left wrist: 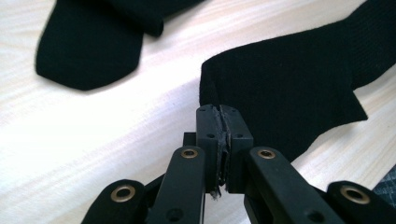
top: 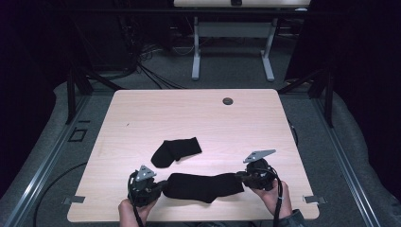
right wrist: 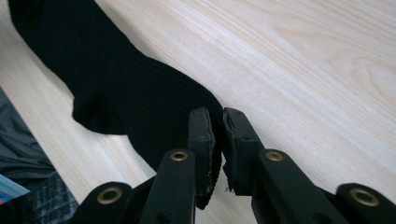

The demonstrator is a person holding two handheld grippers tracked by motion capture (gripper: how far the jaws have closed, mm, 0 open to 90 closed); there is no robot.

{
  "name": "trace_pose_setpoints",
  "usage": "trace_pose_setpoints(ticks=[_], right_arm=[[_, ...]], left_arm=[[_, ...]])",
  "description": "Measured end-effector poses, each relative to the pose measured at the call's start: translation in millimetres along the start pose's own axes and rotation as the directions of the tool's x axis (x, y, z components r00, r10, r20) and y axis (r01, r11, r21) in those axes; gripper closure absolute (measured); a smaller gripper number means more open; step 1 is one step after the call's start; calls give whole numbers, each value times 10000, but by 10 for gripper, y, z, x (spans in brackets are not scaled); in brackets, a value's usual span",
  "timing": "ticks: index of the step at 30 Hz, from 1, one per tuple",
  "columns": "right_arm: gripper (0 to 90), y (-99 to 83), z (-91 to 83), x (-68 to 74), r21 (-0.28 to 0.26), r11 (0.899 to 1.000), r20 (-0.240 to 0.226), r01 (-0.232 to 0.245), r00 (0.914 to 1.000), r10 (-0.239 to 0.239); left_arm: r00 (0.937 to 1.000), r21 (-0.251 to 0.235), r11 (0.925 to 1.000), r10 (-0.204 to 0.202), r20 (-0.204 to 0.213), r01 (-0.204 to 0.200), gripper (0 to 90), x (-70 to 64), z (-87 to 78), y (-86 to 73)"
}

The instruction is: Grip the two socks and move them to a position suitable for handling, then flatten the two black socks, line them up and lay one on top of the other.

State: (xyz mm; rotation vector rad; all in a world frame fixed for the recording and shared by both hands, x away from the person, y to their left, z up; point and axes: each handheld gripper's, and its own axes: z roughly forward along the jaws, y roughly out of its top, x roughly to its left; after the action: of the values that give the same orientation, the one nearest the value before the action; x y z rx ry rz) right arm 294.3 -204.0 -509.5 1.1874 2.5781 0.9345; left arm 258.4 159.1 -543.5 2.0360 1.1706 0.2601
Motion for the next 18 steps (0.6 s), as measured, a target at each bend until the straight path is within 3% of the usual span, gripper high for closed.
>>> trace_pose_setpoints(ticks=[6,10,12,14,18], right_arm=[[818,3,78,-60,459,9988,194,164,9997,-173],[815,-21,256,-97,1130,9934,116,186,9997,-200],[812,-39,337,-72,1389,9893,221,449,9986,-484],[805,-46,403,-43,1391,9877,417,720,9960,-785],[778,-50,475,-18,1545,9850,464,772,9953,-852]], left_arm=[[10000,286,9996,23,70,-25,875,-25,80,-53],[10000,540,9985,44,-30,-43,875,-35,120,-108],[9999,801,9968,50,-125,-40,875,-20,128,-171],[9995,949,9954,165,-262,-139,874,6,127,-203],[9993,950,9948,378,-42,-372,865,35,123,-239]])
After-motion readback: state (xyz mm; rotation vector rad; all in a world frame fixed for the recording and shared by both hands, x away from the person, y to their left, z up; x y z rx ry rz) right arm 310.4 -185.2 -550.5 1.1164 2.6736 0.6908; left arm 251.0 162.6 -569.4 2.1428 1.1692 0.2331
